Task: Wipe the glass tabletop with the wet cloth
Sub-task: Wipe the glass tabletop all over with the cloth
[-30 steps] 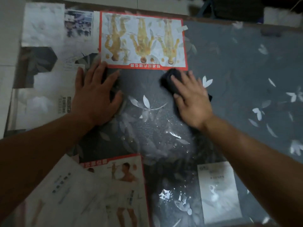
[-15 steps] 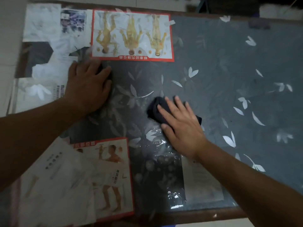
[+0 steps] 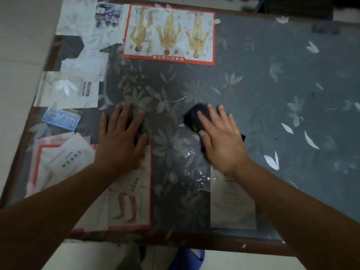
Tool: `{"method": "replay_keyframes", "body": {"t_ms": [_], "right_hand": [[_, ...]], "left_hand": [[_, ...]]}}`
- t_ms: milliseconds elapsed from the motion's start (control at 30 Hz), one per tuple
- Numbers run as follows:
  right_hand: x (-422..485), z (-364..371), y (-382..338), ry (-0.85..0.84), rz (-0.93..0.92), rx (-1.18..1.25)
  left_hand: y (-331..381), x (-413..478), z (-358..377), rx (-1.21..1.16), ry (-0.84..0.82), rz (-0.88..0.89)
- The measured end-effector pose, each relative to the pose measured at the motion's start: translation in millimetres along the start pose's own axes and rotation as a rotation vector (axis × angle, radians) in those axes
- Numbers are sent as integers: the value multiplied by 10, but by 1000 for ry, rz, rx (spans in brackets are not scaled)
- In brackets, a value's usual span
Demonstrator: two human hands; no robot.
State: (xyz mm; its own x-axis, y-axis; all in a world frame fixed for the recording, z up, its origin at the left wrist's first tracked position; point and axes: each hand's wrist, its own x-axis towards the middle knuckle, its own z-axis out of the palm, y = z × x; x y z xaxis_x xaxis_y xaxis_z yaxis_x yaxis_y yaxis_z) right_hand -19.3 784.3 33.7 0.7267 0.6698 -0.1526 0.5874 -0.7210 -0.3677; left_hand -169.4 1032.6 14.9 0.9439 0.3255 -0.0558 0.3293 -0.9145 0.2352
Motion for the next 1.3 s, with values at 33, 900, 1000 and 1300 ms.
{"method": "replay_keyframes", "body": {"t_ms": [33,900,1000,1300], "right_hand": [[58,-21,19,30,69,11],[305,-656,260,118,173,-63],[129,-384,135,-74,80,-35],[-85,-7,153,-87,-140,-281]], "left_hand": [[-6,2,22,6,7,-5],[-10,-27,73,4,49,-18],[2,-16,85,6,51,-18],[5,-17,66,7,60,-15]]}}
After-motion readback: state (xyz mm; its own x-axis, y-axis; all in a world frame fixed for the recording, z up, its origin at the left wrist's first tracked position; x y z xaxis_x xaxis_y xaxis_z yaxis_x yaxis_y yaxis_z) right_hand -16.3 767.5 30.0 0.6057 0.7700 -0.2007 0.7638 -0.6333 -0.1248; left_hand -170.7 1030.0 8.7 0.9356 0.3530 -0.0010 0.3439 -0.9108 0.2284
